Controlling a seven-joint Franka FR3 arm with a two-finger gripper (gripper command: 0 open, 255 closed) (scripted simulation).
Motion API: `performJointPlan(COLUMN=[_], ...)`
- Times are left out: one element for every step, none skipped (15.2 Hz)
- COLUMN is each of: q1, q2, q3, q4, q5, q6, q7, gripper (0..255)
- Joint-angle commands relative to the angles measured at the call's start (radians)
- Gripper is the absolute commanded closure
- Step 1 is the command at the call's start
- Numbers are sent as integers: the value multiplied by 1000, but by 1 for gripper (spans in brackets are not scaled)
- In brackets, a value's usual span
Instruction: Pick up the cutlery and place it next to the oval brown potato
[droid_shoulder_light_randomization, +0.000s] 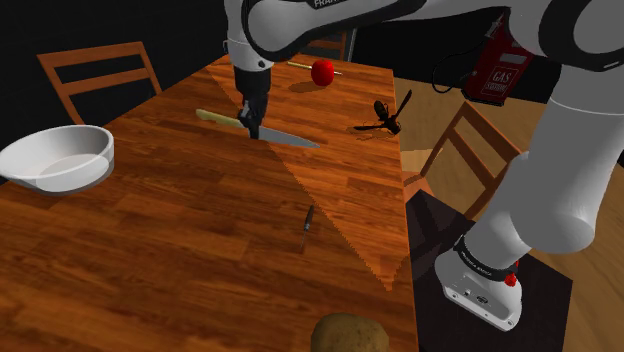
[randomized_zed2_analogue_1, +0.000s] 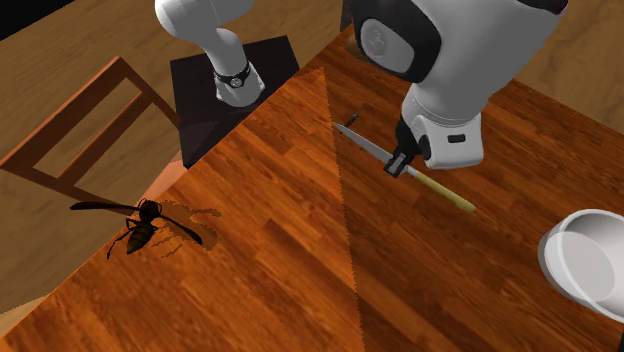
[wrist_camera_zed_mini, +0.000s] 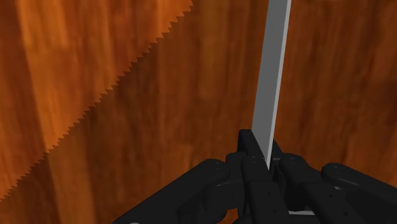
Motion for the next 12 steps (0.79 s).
performJointPlan(q1=[18,28,38,48,58,69,79,90,101,111,122,133], q2=[-39,-58,-76,-93,-109,-125,-140,-154,-167,-179,-190,-201], q3=[13,21,30,38,47,55,65,74,84,94,104,115], q4=[-43,-69,-93,-115,-136,-156,-175,-193,-209,-224,-238,-250], q5=[4,6,8,11,13,15,18,20,23,26,28,31], q6=[4,11,17,22,28,32,36,40,43,46,49,51], q7=[33,50,69,87,106,125,144,164,183,203,224,244], gripper=[255,255,255,255,255,255,255,255,255,255,255,255])
